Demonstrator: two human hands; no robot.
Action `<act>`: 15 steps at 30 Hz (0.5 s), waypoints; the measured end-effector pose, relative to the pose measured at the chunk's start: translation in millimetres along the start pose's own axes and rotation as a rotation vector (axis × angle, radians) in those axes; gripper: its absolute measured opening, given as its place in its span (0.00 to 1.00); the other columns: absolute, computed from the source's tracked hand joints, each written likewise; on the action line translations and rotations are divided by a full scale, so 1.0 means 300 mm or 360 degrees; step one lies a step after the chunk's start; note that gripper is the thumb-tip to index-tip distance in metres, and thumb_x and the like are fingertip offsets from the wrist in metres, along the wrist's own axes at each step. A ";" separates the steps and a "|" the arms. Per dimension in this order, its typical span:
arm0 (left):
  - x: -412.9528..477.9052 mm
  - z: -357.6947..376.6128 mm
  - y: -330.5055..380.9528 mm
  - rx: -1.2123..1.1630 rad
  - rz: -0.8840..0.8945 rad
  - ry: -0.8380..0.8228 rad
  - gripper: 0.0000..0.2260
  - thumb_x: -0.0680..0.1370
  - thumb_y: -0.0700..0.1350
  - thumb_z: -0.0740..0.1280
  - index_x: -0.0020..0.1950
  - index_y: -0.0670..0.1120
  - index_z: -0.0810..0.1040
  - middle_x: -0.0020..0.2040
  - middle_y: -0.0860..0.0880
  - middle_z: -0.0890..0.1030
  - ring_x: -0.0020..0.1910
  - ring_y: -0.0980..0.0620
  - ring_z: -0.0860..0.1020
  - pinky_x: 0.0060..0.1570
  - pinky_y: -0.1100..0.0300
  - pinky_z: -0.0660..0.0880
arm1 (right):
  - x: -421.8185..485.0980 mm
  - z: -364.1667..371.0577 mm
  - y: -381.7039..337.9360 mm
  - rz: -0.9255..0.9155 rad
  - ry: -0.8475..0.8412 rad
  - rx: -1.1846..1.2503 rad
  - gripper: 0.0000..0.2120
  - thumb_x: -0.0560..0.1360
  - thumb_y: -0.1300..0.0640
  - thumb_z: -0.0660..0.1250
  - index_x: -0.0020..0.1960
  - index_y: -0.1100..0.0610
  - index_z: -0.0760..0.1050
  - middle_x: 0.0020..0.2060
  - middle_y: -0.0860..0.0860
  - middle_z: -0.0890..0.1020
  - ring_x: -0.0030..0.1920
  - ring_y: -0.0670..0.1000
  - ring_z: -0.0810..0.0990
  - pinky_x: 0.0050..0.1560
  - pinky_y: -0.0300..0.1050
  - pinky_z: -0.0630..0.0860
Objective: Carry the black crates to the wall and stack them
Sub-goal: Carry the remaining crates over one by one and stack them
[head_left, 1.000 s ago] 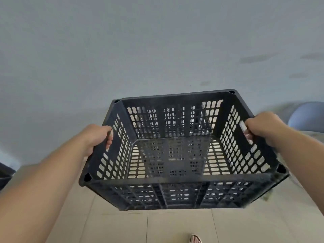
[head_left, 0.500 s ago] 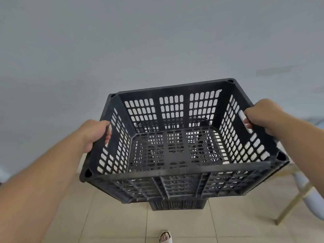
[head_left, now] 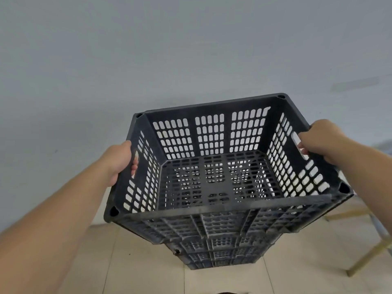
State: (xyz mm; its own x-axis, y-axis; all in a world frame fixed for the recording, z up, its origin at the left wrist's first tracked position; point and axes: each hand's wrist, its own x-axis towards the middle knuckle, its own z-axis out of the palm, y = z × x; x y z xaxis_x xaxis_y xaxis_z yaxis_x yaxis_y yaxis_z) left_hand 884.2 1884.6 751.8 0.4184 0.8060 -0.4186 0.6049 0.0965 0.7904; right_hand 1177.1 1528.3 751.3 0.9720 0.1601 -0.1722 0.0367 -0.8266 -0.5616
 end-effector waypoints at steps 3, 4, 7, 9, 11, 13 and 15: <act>0.066 0.036 0.028 0.0030 -0.0007 -0.0009 0.22 0.85 0.53 0.53 0.39 0.40 0.73 0.33 0.43 0.75 0.29 0.47 0.72 0.34 0.54 0.73 | 0.062 0.010 -0.022 -0.0035 -0.0012 -0.0111 0.04 0.68 0.67 0.68 0.41 0.68 0.79 0.36 0.64 0.85 0.39 0.63 0.85 0.43 0.57 0.82; 0.085 0.048 0.037 0.0033 -0.0014 -0.0001 0.22 0.85 0.53 0.53 0.39 0.40 0.73 0.33 0.43 0.75 0.30 0.47 0.72 0.34 0.54 0.73 | 0.085 0.016 -0.026 -0.0039 -0.0014 -0.0128 0.04 0.69 0.67 0.68 0.41 0.68 0.79 0.36 0.64 0.85 0.39 0.63 0.84 0.43 0.57 0.82; 0.133 0.085 0.053 0.0062 -0.0023 0.0025 0.22 0.84 0.52 0.53 0.40 0.40 0.74 0.33 0.43 0.75 0.30 0.47 0.72 0.35 0.54 0.73 | 0.143 0.039 -0.036 -0.0041 -0.0039 -0.0160 0.04 0.70 0.67 0.67 0.42 0.68 0.79 0.36 0.65 0.84 0.38 0.64 0.84 0.42 0.56 0.82; 0.158 0.105 0.063 0.0095 -0.0039 0.0036 0.22 0.84 0.52 0.52 0.39 0.40 0.73 0.33 0.43 0.75 0.30 0.47 0.71 0.36 0.53 0.73 | 0.177 0.055 -0.039 -0.0078 -0.0075 -0.0231 0.04 0.71 0.68 0.66 0.43 0.69 0.78 0.37 0.65 0.84 0.40 0.64 0.84 0.41 0.52 0.81; 0.176 0.117 0.074 0.0134 -0.0056 0.0059 0.22 0.84 0.52 0.52 0.39 0.40 0.73 0.34 0.42 0.75 0.31 0.46 0.71 0.37 0.52 0.73 | 0.202 0.062 -0.050 -0.0122 -0.0138 -0.0352 0.03 0.73 0.68 0.65 0.42 0.69 0.77 0.38 0.64 0.84 0.41 0.63 0.83 0.39 0.49 0.78; 0.186 0.123 0.089 0.0150 -0.0067 0.0071 0.21 0.84 0.51 0.52 0.39 0.40 0.73 0.34 0.42 0.74 0.32 0.46 0.71 0.39 0.52 0.72 | 0.220 0.061 -0.070 -0.0191 -0.0241 -0.0572 0.04 0.74 0.68 0.66 0.44 0.69 0.79 0.42 0.63 0.84 0.44 0.62 0.83 0.39 0.47 0.78; 0.188 0.127 0.103 0.0147 -0.0095 0.0043 0.21 0.85 0.51 0.51 0.39 0.41 0.72 0.34 0.42 0.73 0.31 0.46 0.70 0.37 0.52 0.72 | 0.224 0.050 -0.098 -0.0273 -0.0386 -0.0899 0.05 0.75 0.66 0.68 0.46 0.67 0.82 0.45 0.59 0.82 0.46 0.59 0.82 0.42 0.45 0.78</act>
State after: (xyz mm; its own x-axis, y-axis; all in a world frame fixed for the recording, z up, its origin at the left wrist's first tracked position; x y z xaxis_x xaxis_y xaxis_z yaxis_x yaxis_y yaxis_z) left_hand 952.2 1910.9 735.6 0.3622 0.8159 -0.4507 0.6888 0.0915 0.7192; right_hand 1237.8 1571.4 744.1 0.8637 0.3784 -0.3330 0.3683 -0.9248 -0.0955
